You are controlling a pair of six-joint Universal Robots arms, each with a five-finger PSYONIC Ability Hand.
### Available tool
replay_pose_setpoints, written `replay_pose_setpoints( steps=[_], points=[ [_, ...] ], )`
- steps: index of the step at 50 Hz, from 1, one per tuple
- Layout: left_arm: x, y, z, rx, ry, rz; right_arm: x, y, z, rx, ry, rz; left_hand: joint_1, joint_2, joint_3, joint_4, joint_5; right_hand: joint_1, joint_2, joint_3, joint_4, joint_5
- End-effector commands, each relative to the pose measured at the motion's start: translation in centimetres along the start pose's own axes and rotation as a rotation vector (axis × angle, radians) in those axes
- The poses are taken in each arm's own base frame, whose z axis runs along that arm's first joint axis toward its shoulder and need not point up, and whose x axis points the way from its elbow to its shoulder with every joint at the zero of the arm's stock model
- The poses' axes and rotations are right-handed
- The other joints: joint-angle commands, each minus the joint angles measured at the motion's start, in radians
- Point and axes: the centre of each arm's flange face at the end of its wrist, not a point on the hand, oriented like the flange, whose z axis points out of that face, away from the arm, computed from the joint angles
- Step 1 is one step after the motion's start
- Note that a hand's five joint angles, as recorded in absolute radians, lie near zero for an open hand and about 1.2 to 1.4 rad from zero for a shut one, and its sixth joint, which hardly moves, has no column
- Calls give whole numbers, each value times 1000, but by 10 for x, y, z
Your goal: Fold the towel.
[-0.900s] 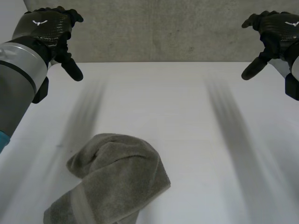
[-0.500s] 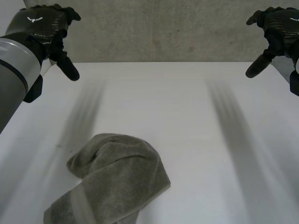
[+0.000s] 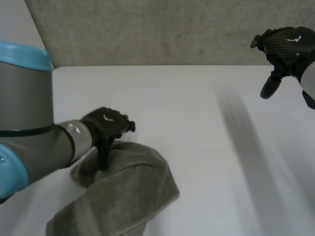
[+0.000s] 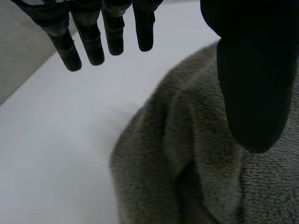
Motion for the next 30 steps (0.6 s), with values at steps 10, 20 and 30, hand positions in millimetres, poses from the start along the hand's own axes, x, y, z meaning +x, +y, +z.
replay_pose_setpoints(
  steps=[10, 20, 30],
  points=[
    [37, 12, 32, 51, 82, 39, -39, 58, 3, -179, -140, 22, 743, 742, 743, 743, 743, -52, -77, -70, -82, -59],
    [41, -4, 27, 119, 67, 60, -87, 115, -2, -279, -412, 293, 1134, 1133, 1134, 1134, 1133, -52, -77, -70, -82, -59],
    [33, -48, -10, 288, 8, 85, -118, 128, -3, -322, -547, 545, 1134, 1133, 1134, 1134, 1133, -52, -77, -70, -82, -59]
  ],
)
